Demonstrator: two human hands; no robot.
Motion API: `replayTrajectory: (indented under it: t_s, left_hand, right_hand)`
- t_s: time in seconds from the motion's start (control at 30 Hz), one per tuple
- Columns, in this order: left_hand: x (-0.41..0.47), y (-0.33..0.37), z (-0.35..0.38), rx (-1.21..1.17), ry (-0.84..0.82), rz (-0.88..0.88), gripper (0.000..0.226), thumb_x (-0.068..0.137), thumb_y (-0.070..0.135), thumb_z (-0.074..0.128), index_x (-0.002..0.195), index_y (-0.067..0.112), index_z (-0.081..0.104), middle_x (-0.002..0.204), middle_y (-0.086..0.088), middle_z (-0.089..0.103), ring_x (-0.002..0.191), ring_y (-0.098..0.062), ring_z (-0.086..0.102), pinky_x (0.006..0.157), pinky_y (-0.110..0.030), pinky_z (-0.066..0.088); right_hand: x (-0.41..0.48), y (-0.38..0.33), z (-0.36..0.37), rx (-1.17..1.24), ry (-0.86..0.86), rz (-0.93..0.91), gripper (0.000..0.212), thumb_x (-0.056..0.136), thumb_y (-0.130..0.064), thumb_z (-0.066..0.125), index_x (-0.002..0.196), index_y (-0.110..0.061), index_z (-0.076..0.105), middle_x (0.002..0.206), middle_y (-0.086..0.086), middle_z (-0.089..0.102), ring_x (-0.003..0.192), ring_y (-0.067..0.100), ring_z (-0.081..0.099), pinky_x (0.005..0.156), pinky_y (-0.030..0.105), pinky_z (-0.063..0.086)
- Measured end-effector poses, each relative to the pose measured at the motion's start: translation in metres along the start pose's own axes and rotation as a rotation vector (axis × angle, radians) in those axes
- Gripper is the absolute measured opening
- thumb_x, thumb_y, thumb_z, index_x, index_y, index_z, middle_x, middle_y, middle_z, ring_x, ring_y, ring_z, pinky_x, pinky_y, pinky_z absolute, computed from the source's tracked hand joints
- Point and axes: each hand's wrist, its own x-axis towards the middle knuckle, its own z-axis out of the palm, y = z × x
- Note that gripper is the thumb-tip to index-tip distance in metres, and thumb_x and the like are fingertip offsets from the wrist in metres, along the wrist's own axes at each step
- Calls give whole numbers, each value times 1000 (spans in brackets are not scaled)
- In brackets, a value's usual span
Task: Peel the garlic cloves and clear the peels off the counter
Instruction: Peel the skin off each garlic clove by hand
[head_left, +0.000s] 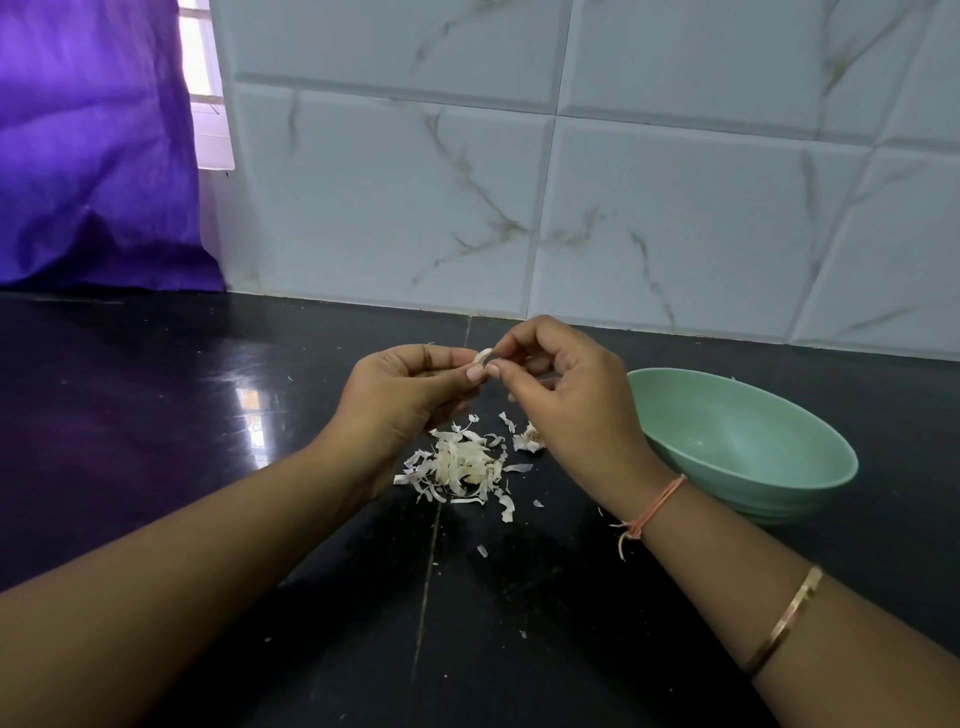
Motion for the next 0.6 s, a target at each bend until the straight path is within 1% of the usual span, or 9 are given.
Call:
replayTrajectory:
  t_s: [0.07,0.13,0.27,0.4,0.47,0.6]
  left_hand:
    - [0,-1,0,17,-10,1,13,73,7,69,86,6,69,77,-9,68,72,-12,61,67,-19,52]
    - [-2,0,0,12,-25,3,17,67,11,71,84,7,71,72,-6,69,69,-9,62,67,-18,53]
    - [-3,2,2,-25,-50,-7,19,57,16,70,75,10,72,66,-4,69,65,-10,62,65,-17,52]
    - [-4,3,2,-25,-61,3,14,62,11,70,76,8,71,69,-6,70,67,-11,63,64,-15,52]
    - [-4,4,2,-24,-53,14,15,62,11,70,77,7,70,67,-5,70,66,-10,63,64,-15,52]
    - [-4,4,2,3,-38,42,7,70,5,70,77,6,70,65,-4,70,64,-9,64,65,-17,53]
  right_hand:
    - [0,1,-1,-9,15,-24,6,80,-6,69,78,-8,64,79,-1,68,65,6,61,61,19,52]
    - [1,1,-2,-20,35,-51,7,80,-6,69,77,-8,63,77,0,67,64,8,61,60,21,53]
    - [0,1,-1,-35,60,-105,5,80,-9,66,75,-8,63,75,2,64,66,13,62,60,31,54]
    - [-1,0,0,-48,66,-123,4,79,-10,64,76,-7,63,75,2,64,67,15,62,60,35,53]
    - [-1,0,0,-49,74,-113,4,80,-8,65,77,-6,63,76,4,65,67,16,63,60,35,53]
    - [0,1,1,-54,92,-104,4,79,-8,67,76,-8,63,76,3,66,65,15,62,60,33,54]
